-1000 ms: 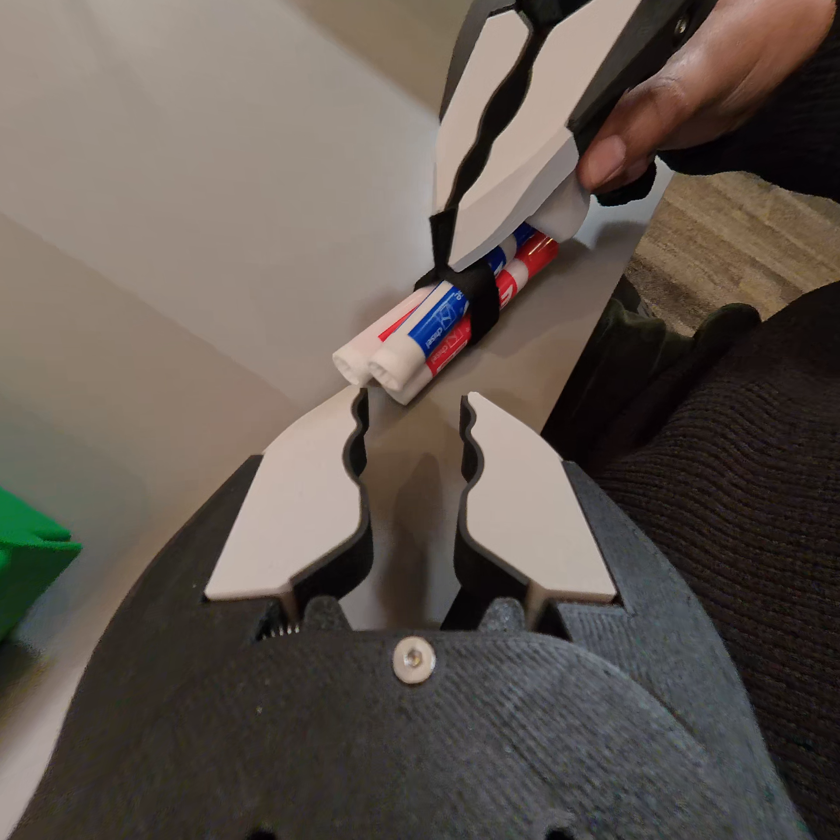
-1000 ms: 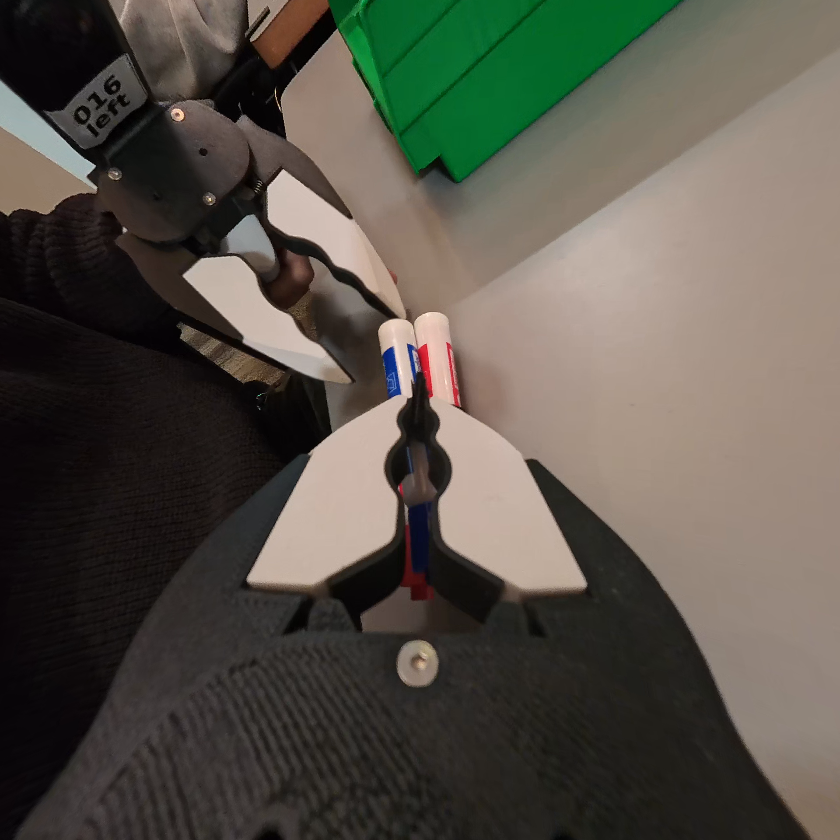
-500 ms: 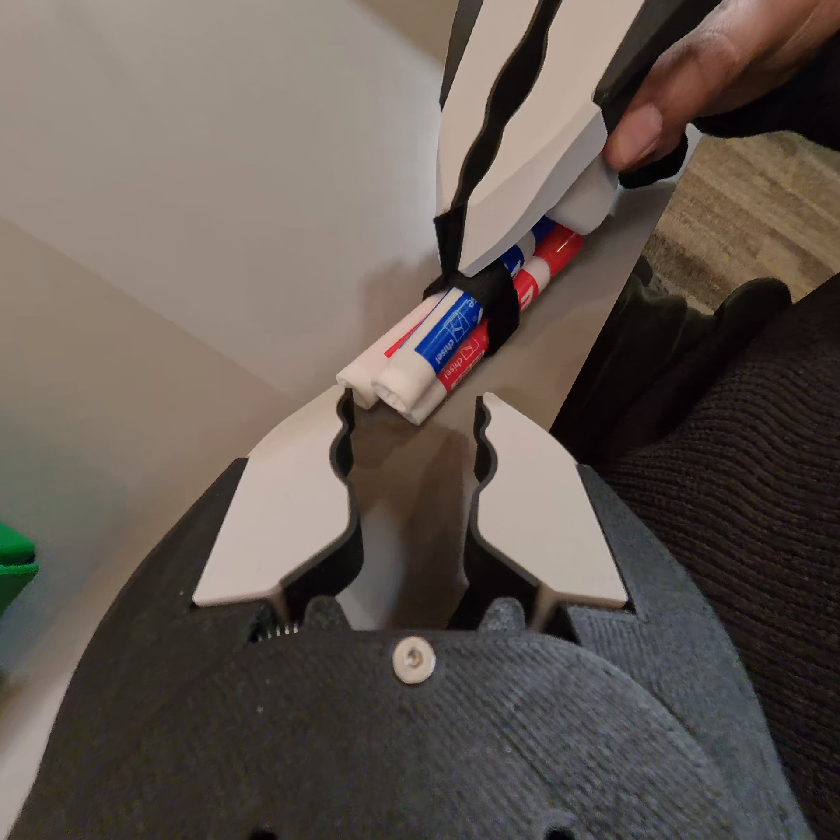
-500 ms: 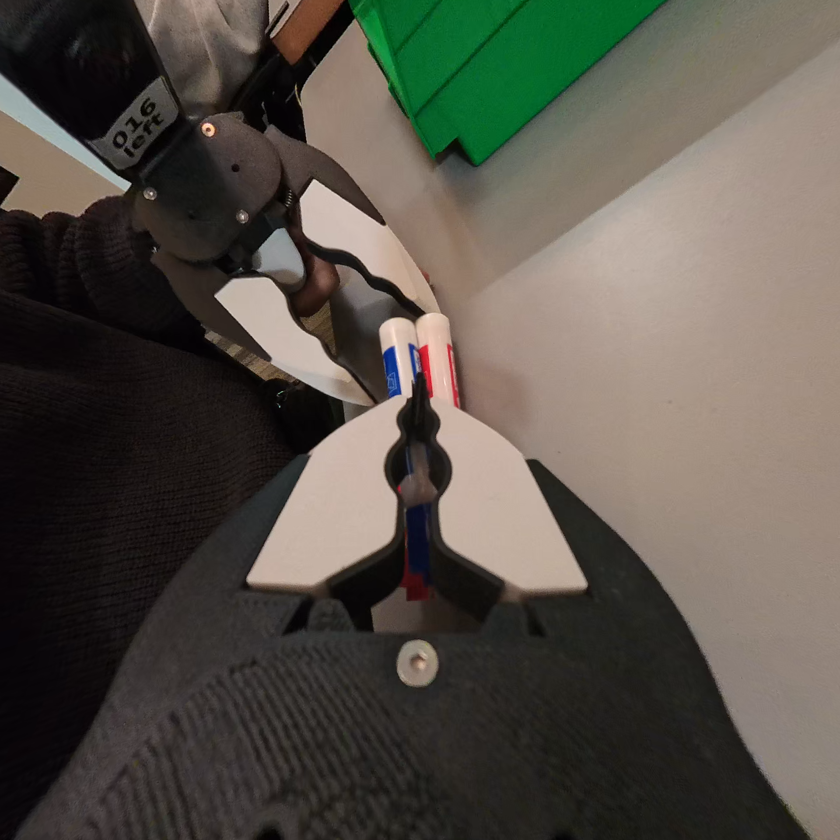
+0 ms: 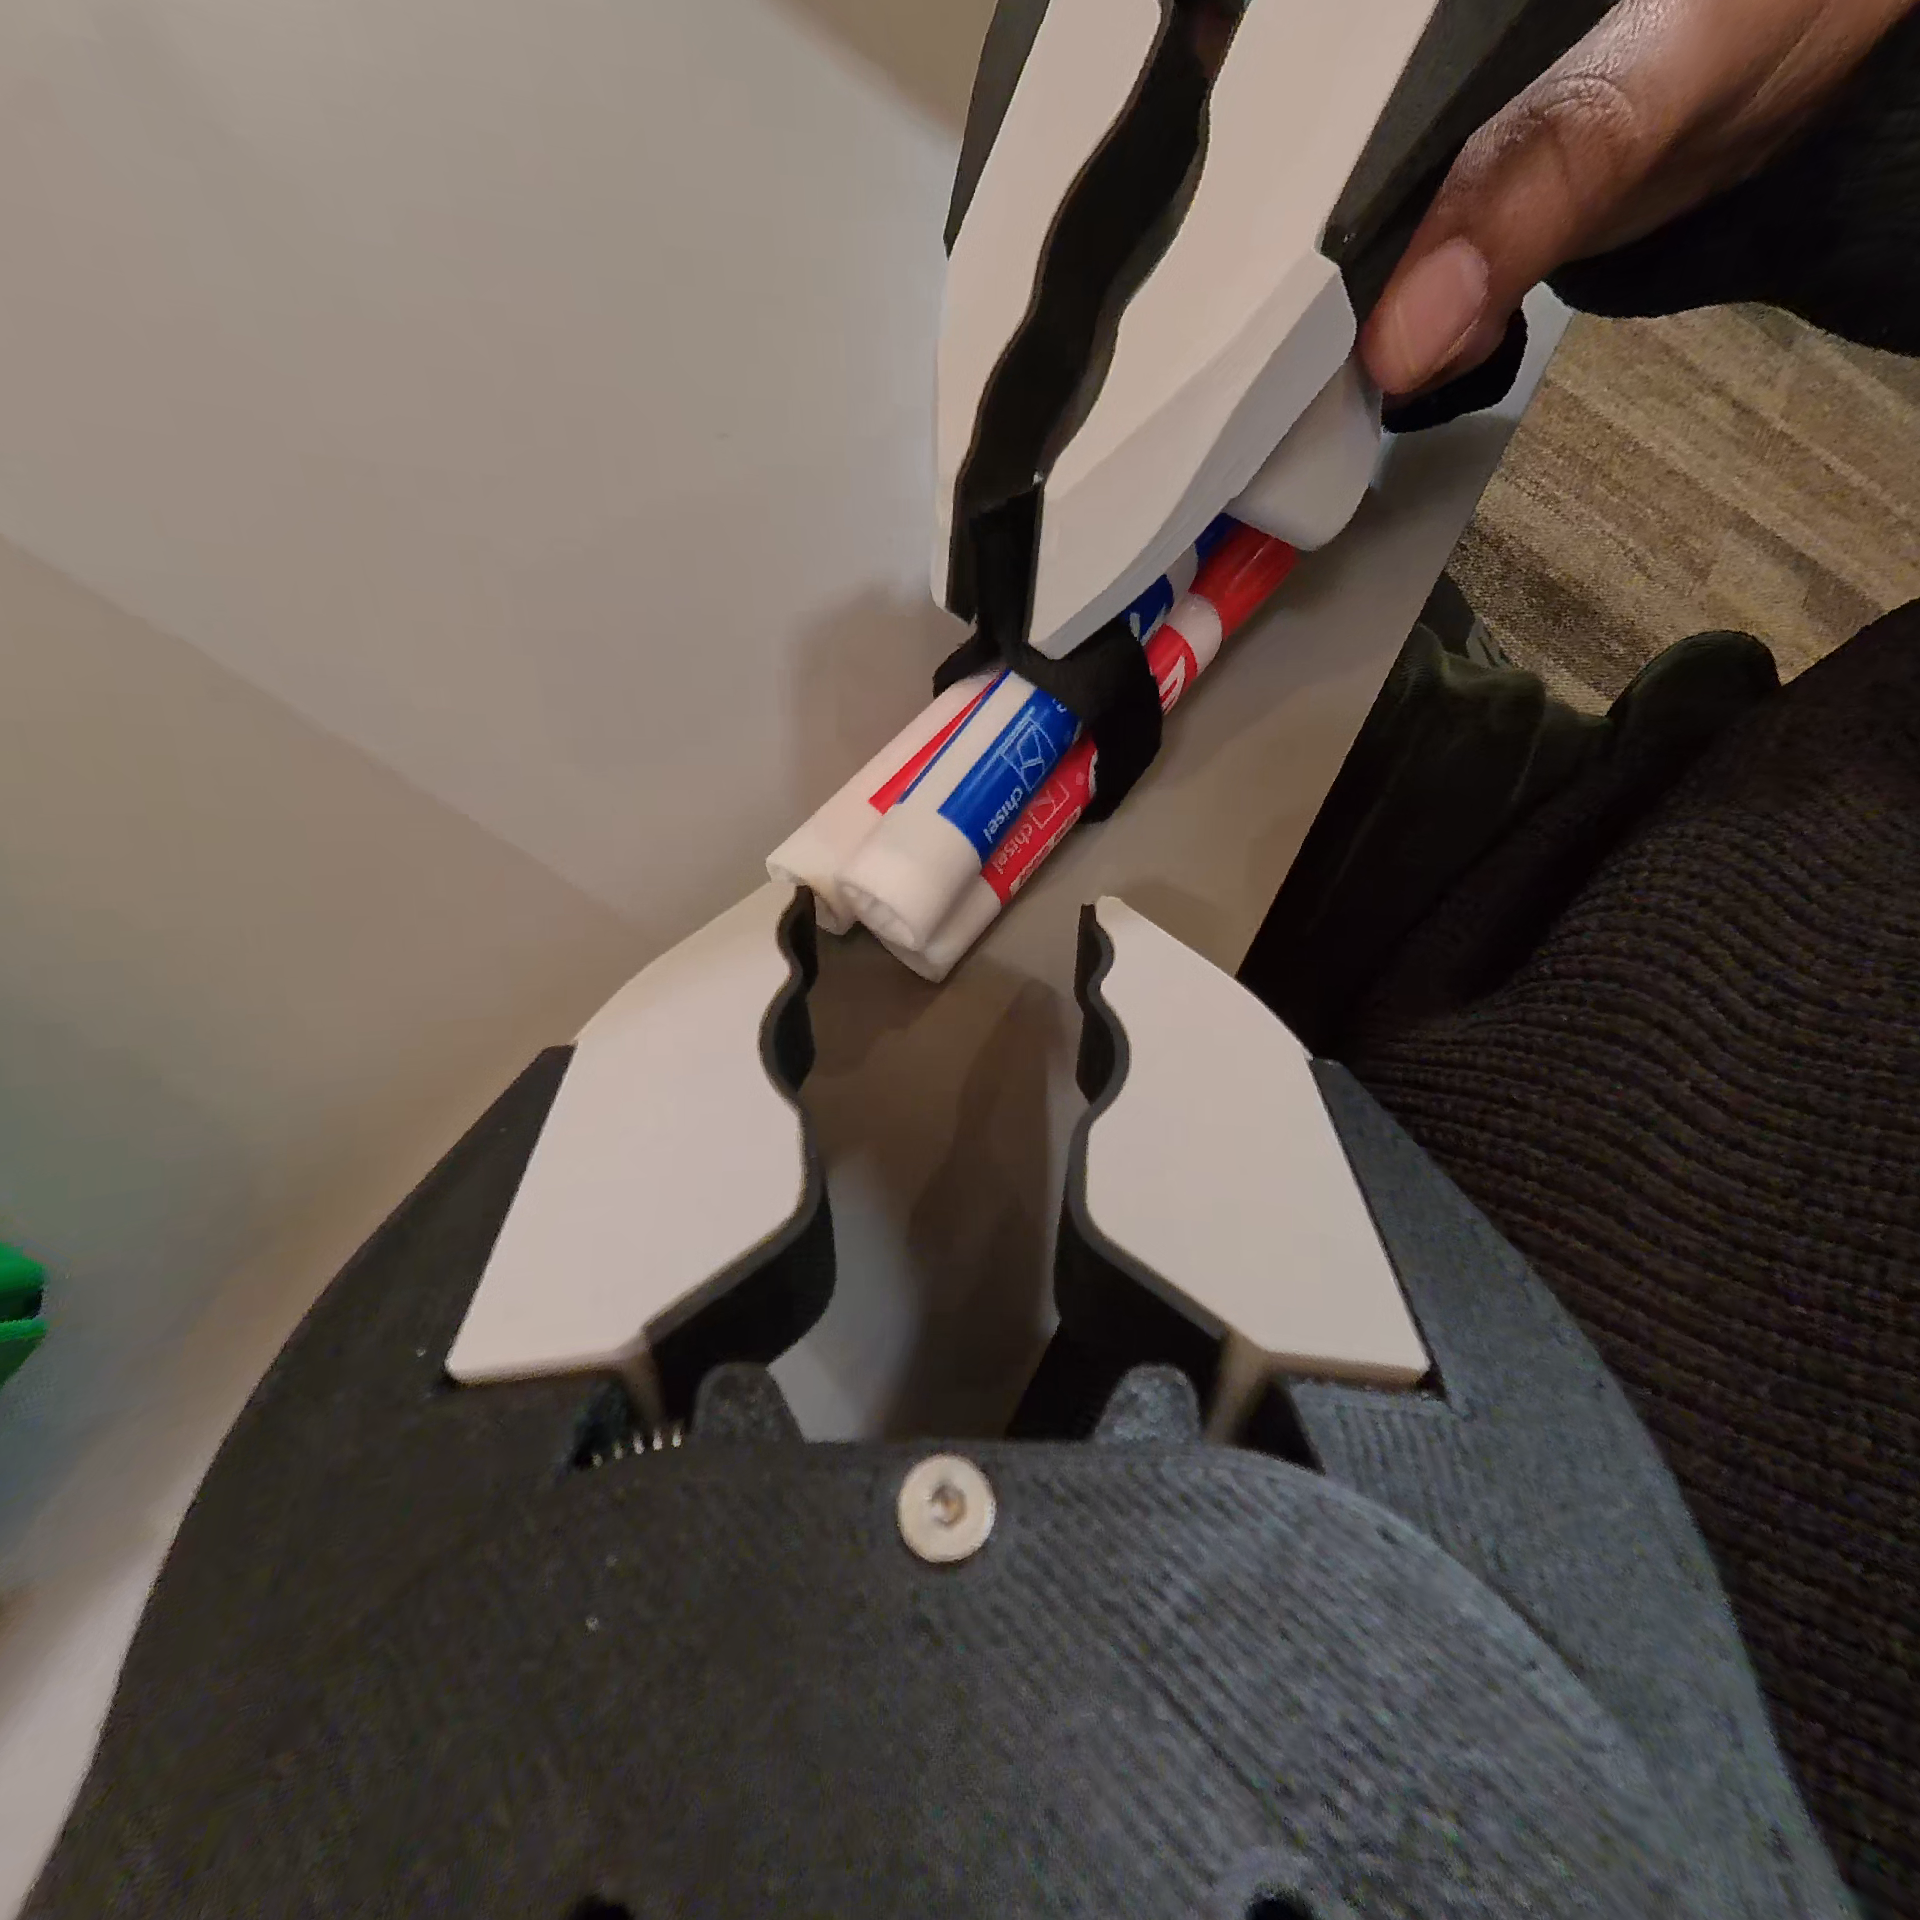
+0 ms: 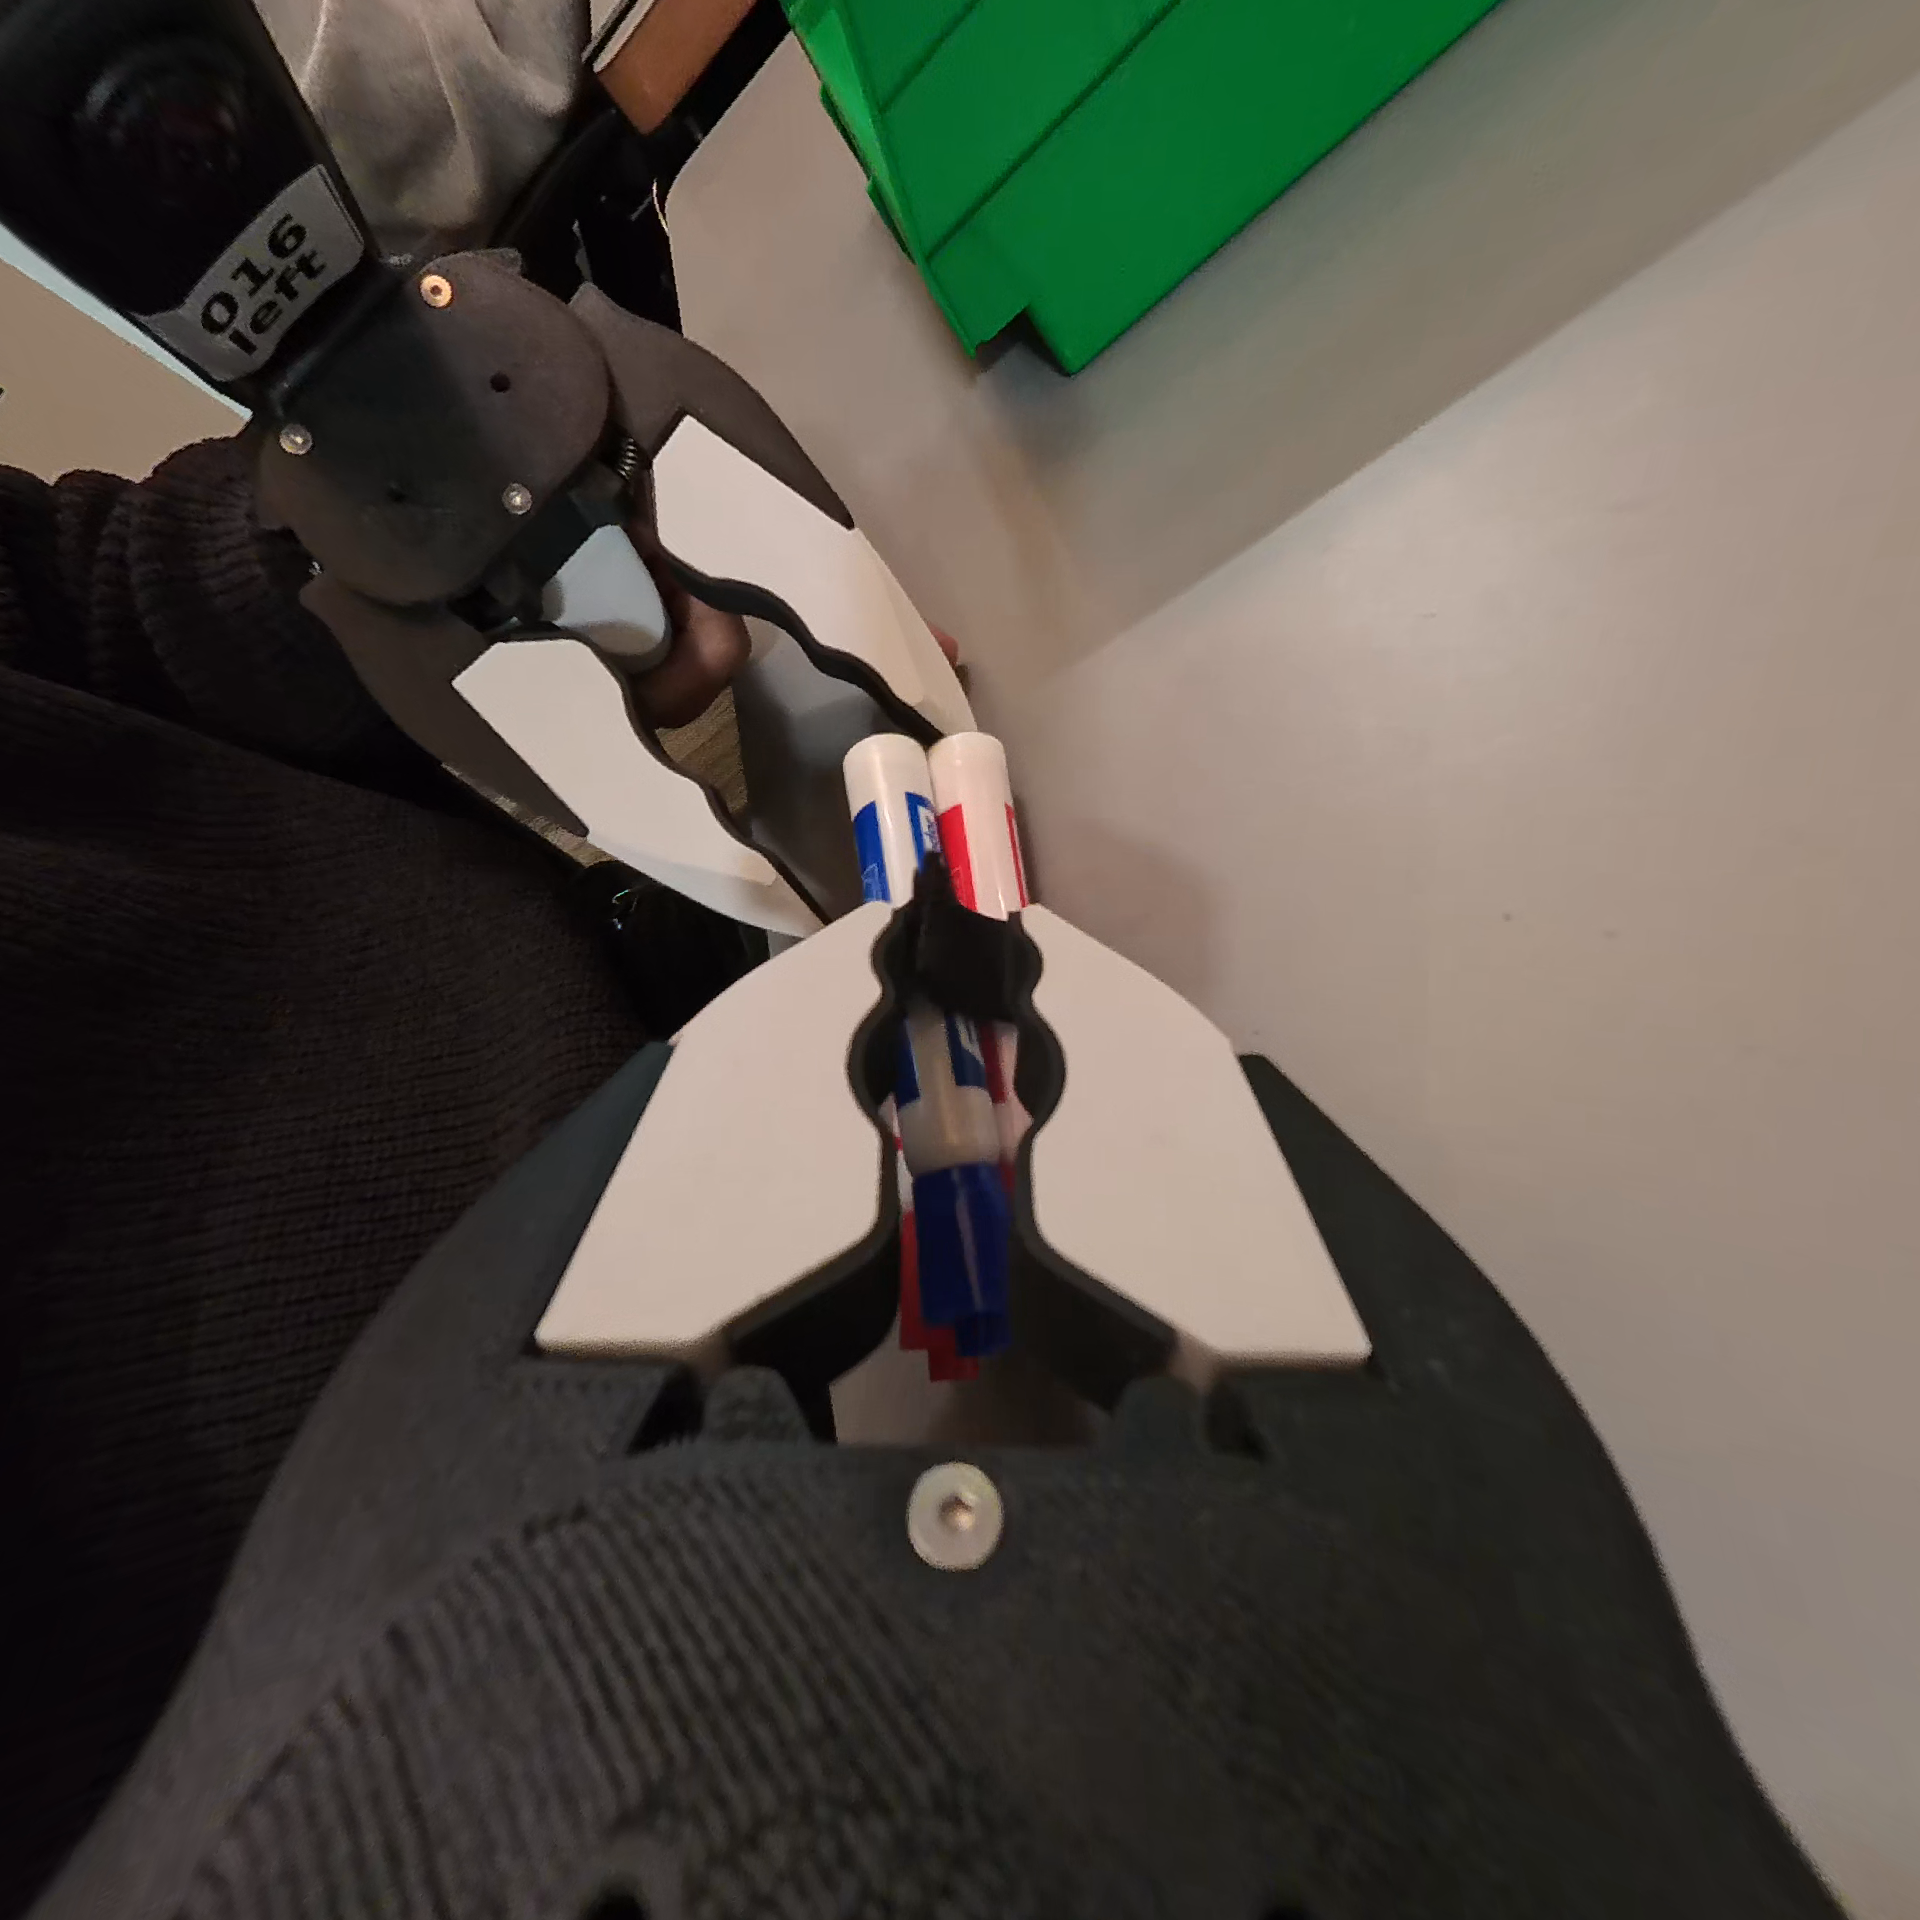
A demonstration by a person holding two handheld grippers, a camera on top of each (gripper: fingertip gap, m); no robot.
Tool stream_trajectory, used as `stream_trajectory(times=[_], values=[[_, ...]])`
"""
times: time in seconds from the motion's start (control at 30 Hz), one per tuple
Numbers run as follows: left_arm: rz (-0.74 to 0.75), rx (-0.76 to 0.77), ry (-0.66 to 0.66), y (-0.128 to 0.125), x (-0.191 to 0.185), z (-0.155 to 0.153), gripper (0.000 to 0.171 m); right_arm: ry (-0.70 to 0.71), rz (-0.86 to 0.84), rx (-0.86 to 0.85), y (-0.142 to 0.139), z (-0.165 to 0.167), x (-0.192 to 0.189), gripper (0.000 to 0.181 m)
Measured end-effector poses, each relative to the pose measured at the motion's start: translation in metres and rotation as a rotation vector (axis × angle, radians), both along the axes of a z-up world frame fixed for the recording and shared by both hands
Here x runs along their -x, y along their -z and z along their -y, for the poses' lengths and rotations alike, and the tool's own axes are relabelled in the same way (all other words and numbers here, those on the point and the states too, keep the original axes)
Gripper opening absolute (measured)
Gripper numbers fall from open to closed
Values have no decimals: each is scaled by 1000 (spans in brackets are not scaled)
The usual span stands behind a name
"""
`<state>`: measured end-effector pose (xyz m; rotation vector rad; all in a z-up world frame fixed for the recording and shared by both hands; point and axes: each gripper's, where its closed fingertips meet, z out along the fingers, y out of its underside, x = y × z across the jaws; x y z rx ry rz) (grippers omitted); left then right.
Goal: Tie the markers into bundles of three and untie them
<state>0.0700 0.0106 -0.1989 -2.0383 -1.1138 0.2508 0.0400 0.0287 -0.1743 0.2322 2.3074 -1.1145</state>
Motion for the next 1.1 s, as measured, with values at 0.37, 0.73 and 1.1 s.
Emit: stream_trajectory(times=[0.37,0.73,1.1], values=[[2,0,15,0,-2,-3,49,-34,-11,7,-2,-1,-5,7],[-9,11,-1,-2,-2,4,52,-20,-80,30,-13,-2,0,3],[-29,-90,-106,-17,8,17,57,218,-158,178,-91,-26,71,3]])
